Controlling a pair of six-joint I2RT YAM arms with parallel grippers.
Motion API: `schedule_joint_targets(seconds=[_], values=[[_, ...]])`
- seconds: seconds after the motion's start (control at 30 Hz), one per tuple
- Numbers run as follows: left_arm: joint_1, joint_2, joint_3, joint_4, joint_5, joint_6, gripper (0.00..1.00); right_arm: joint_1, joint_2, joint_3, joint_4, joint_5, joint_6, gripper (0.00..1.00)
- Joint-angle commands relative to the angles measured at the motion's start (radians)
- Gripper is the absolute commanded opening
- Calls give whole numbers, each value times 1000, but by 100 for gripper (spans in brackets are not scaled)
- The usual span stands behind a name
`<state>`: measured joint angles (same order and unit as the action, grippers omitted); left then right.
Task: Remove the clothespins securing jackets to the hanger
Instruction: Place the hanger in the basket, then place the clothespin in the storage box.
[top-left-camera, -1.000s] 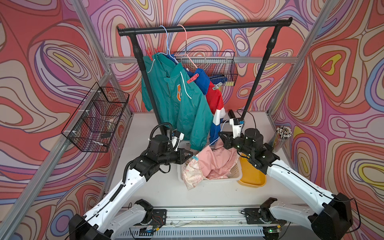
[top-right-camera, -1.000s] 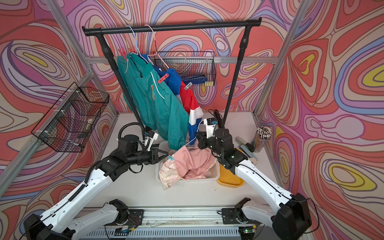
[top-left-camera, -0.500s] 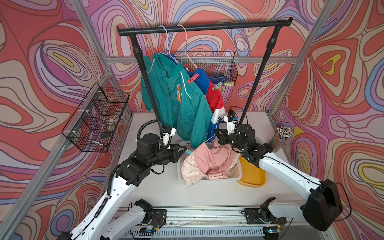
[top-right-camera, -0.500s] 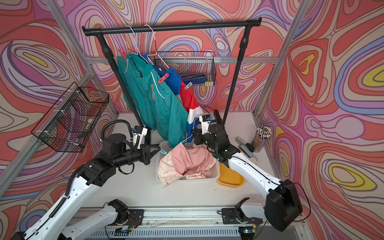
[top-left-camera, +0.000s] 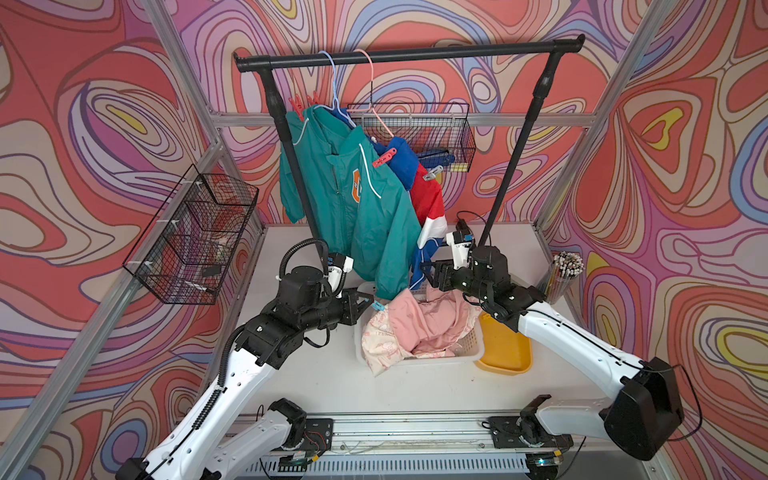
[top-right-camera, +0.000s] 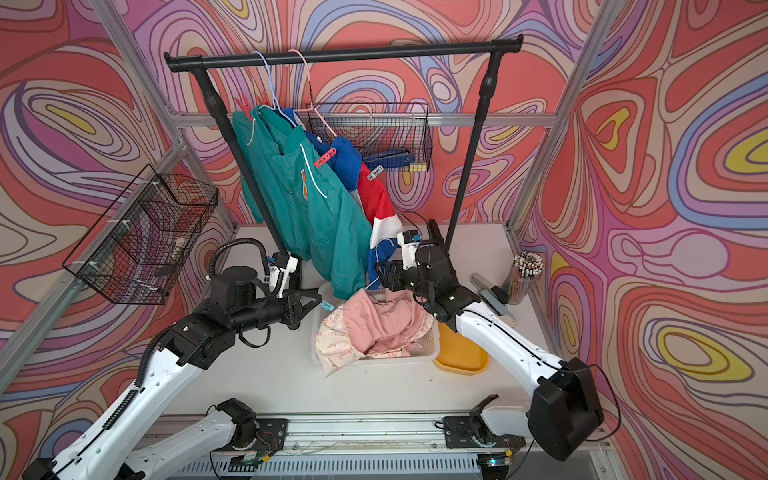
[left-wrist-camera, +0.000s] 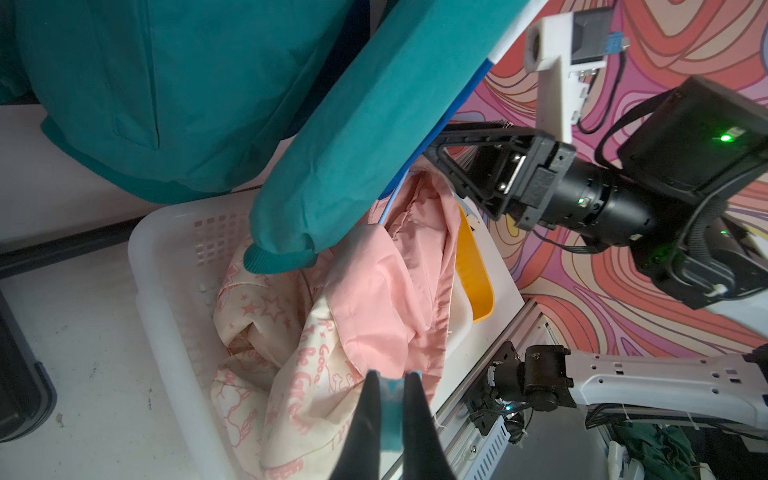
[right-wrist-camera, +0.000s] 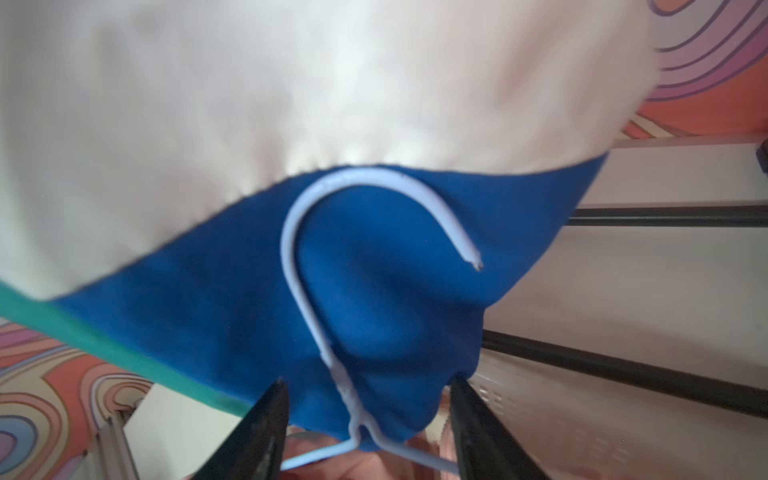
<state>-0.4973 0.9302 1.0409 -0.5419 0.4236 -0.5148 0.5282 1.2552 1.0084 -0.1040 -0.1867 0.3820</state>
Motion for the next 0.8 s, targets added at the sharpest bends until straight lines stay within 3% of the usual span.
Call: schedule_joint_targets(seconds=[0.0,0.07,0.3,0.6,0.77], values=[[3,19,53,-18,32,30,0,10,-60,33,-113,15,-43,67],[4,32,71,-24,56,50,0,21,-86,42,-155,-4,-67,66],[4,94,89,22,191,68,0,66,-83,90,-184,-248,-95,65],[3,186,125,66,198,18,0,266,13,158,-255,-84,-212,65],[3,219,145,55,203,24,0,304,57,184,-253,-44,-230,61]])
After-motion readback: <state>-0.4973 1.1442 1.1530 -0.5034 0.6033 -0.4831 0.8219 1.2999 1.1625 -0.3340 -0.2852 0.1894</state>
